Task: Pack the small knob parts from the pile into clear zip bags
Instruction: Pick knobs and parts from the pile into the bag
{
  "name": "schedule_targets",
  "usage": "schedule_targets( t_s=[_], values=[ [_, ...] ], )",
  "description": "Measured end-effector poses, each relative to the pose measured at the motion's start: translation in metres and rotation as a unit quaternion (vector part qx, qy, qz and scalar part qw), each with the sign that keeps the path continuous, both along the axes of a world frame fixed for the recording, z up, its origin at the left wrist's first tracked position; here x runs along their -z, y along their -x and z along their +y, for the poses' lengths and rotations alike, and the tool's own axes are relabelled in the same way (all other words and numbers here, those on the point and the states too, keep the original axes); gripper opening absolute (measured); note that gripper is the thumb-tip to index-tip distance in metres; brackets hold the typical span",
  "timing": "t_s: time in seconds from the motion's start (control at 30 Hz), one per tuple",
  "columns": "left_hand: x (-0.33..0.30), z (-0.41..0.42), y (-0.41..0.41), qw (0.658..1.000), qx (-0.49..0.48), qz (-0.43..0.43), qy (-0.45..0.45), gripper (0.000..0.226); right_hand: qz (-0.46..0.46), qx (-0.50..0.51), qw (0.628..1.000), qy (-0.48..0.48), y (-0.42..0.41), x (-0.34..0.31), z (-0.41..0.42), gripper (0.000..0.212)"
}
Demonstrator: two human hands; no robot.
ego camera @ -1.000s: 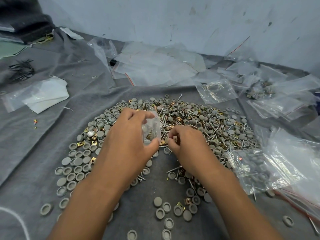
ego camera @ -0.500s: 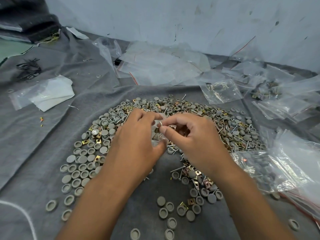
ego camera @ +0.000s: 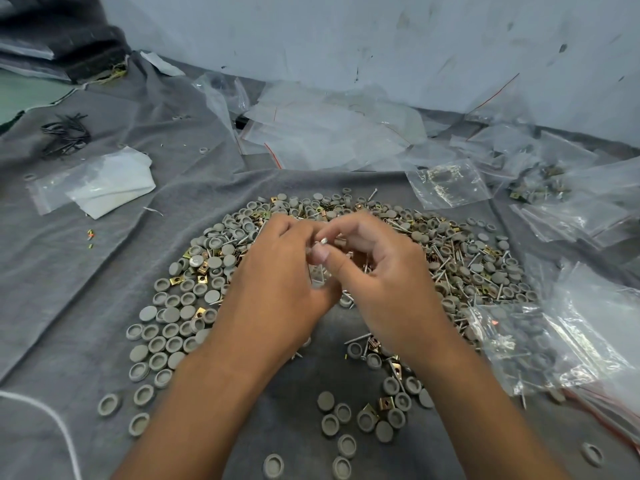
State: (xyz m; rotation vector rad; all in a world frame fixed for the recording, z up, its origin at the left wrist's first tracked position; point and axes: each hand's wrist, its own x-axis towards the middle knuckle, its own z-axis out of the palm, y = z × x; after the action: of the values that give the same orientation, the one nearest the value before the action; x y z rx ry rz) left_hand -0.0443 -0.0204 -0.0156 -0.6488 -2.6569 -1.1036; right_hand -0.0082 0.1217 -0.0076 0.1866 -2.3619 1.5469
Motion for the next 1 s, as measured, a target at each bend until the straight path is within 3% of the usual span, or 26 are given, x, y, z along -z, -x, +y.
schedule_targets(
  t_s=[0.07, 0.2, 0.43, 0.6, 0.67, 0.77, 0.87, 0.93, 1.0],
  values=[
    [0.0, 0.0, 0.001, 1.0, -0.002, -0.005, -0.004, 0.034, 0.015, 0.036, 0.996, -0.08, 0.0, 0.006, -0.002, 0.009],
    [0.0, 0.001, 0.001, 1.0, -0.005, -0.015, -0.007, 0.032, 0.027, 0.058, 0.991, -0.117, 0.001, 0.007, -0.004, 0.01],
    [-0.004, 0.004, -0.001, 1.0, -0.003, -0.02, -0.016, 0.027, 0.028, 0.059, 0.989, -0.132, -0.001, 0.001, -0.007, 0.01],
    [-0.004, 0.001, -0.002, 1.0, -0.008, -0.023, -0.005, 0.048, 0.075, 0.13, 0.987, -0.06, -0.002, -0.015, 0.016, 0.003],
    [-0.007, -0.001, -0.003, 1.0, -0.004, -0.014, -0.015, 0.05, 0.03, 0.166, 0.983, -0.067, 0.001, -0.018, 0.038, 0.007],
    [-0.009, -0.003, -0.004, 1.0, 0.014, 0.0, -0.003, 0.063, -0.094, 0.204, 0.959, -0.174, 0.0, -0.008, 0.061, 0.016],
    [-0.012, -0.005, -0.004, 0.998, 0.038, 0.036, 0.034, 0.06, -0.046, 0.145, 0.954, -0.258, -0.004, -0.005, 0.053, 0.039],
    [-0.015, -0.006, -0.002, 0.995, 0.048, 0.077, 0.038, 0.055, 0.017, 0.064, 0.961, -0.269, -0.004, -0.006, 0.044, 0.044],
    [-0.018, -0.006, -0.002, 0.99, 0.054, 0.133, -0.001, 0.046, 0.064, 0.045, 0.969, -0.235, -0.002, -0.008, 0.039, 0.039]
  ],
)
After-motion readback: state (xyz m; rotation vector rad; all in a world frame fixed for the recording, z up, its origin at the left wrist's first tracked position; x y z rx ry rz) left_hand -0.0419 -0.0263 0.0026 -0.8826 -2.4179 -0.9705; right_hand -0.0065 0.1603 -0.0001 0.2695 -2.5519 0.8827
